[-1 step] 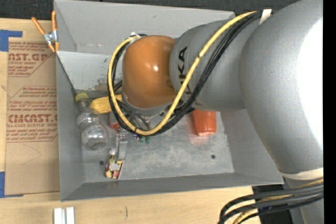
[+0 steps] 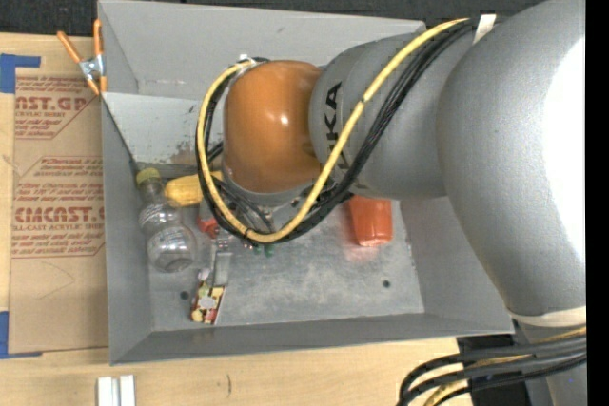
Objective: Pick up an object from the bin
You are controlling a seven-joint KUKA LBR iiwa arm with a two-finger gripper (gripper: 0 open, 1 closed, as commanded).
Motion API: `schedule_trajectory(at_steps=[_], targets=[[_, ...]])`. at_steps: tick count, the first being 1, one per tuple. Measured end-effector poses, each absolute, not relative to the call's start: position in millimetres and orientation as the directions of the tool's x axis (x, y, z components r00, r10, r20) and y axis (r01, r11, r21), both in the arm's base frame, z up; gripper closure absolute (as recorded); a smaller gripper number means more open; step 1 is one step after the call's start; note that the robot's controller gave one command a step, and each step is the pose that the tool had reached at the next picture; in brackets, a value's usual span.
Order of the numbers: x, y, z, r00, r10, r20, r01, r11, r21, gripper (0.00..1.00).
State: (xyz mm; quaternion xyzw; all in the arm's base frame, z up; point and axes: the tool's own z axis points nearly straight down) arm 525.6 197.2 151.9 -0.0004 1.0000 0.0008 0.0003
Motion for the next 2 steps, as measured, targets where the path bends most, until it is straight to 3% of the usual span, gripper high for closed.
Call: schedule_trajectory(at_steps=[1, 2], targets=[[510.1, 199.0, 120.9, -0.992, -0.125, -0.007, -0.125, 0.992, 0.003, 0.00], [486.3, 208.1, 106.6, -0.959, -0.283, 0.003, -0.283, 0.959, 0.000, 0.00]])
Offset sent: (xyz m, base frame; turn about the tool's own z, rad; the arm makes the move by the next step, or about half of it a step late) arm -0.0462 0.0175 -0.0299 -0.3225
